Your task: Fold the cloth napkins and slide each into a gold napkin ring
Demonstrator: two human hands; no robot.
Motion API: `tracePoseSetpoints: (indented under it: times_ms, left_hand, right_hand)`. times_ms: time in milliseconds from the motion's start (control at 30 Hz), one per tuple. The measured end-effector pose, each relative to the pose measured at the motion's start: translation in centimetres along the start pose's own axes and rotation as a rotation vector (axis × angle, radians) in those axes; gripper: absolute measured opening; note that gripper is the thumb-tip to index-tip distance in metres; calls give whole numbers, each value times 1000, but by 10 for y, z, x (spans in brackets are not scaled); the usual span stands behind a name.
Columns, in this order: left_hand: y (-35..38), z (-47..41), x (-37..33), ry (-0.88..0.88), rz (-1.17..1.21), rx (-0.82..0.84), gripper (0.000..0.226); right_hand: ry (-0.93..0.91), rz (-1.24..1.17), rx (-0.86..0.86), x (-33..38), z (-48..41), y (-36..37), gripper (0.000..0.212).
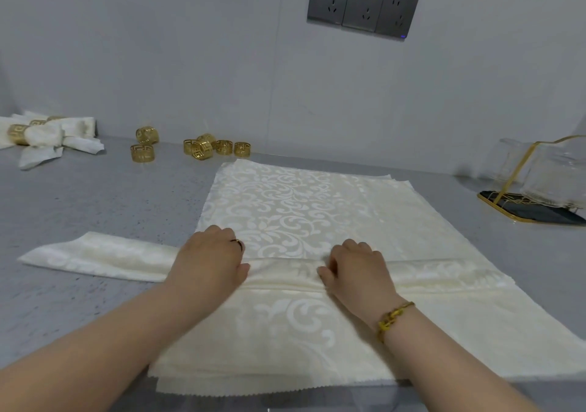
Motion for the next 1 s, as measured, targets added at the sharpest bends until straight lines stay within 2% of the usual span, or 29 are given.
tracePoseSetpoints:
  times_ms: [67,100,167,267,400,533,633,700,767,800,867,933,1000]
  left_hand:
    - [13,-1,0,59,109,6,12]
    - [17,0,2,56,139,22,24]
    - [23,1,9,-72,182,97,46]
    - [28,6,25,-186,134,258,49]
    - [20,15,41,-297,112,358,61]
    - [17,20,42,-322,88,359,63]
    - [18,21,40,-336,83,382,64]
    - [17,21,42,-350,75,376,64]
    - [18,22,43,-357,74,376,65]
    - [18,22,42,-361,81,373,65]
    - [18,22,42,-373,94,373,66]
    - [18,22,43,-379,101,368,64]
    - [17,21,44,-370,114,359,58]
  right_hand:
    - [-6,-20,-19,12,-3,4,23]
    - [-30,-75,4,17,-5,8,30]
    - [-69,-166,51,20,-6,14,37]
    - [-64,-148,139,4,-2,20,41]
    - [42,-89,350,-39,7,28,50]
    - [211,-37,402,-78,14,26,49]
    - [285,58,365,-72,8,11,44]
    - [223,90,221,-46,-6,-3,50]
    - [34,-37,47,-4,-19,-15,49]
    - [-73,-106,20,20,-23,-19,47]
    - [-196,-223,59,62,-24,-19,41]
    - [-235,-343,115,89,-22,-11,31]
    - [-239,-344,143,100,-19,1,27]
Point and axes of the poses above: each hand's wrist, its own z-axis away from the middle knuckle, its own y-axis out of the palm, x = y × z, the point moved 5 cm from there along -z, towards the middle knuckle, and after that the axes turned 13 degrees about z, right-handed, at the moved point
